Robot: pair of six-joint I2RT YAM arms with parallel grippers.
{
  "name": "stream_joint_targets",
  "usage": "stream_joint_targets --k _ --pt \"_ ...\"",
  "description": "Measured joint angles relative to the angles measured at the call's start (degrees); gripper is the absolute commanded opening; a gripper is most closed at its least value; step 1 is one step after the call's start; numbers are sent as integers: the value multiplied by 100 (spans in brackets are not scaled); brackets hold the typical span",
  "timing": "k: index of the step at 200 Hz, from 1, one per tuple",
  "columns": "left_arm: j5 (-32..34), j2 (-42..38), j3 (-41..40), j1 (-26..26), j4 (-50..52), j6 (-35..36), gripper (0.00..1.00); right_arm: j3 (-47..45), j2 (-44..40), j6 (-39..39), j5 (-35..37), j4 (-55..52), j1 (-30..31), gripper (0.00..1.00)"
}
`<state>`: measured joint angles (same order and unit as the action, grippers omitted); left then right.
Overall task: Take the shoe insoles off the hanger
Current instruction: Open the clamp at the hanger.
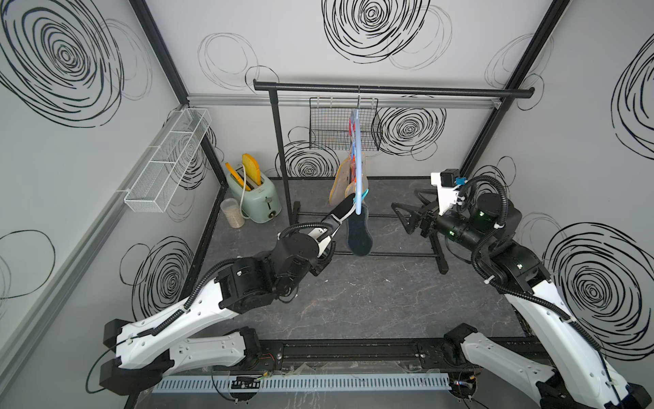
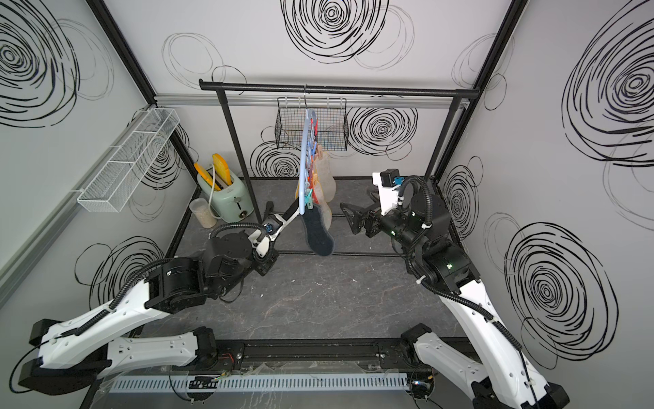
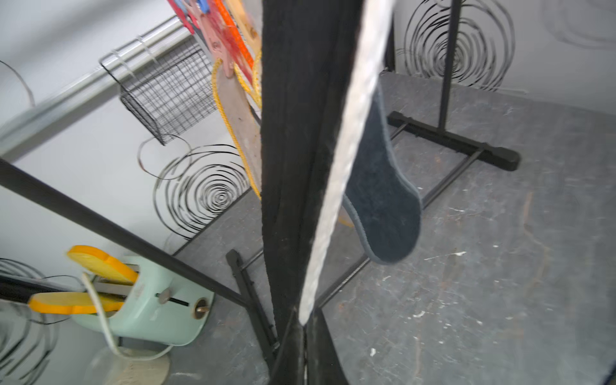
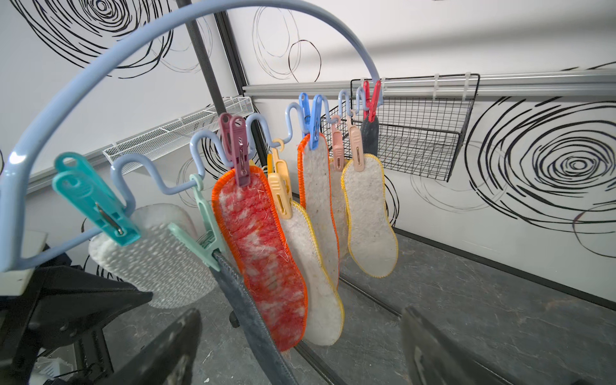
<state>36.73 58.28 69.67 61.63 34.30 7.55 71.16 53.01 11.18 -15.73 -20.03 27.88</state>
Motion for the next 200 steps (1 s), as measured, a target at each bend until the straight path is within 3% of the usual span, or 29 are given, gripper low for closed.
stream_joint_targets --k 46,67,71,104,138,200 --pt "1294 -55 -654 -44 -1204 1663 6 0 -4 382 -400 149 -9 91" --pt "1504 -92 -658 -188 -1707 2310 5 7 -7 501 -599 181 -28 91" --pt "1515 -114 -658 -227 -1810 2437 0 11 -4 514 -636 181 -33 91" --pt "1491 -302 -702 -417 -2459 3432 0 17 -4 726 -837 225 -39 87" --pt "1340 -398 -813 -514 -2763 3880 0 9 -4 1399 -916 435 -48 83" --pt "1276 -400 -946 -518 -2916 4157 0 -17 282 3748 -1438 1106 33 76"
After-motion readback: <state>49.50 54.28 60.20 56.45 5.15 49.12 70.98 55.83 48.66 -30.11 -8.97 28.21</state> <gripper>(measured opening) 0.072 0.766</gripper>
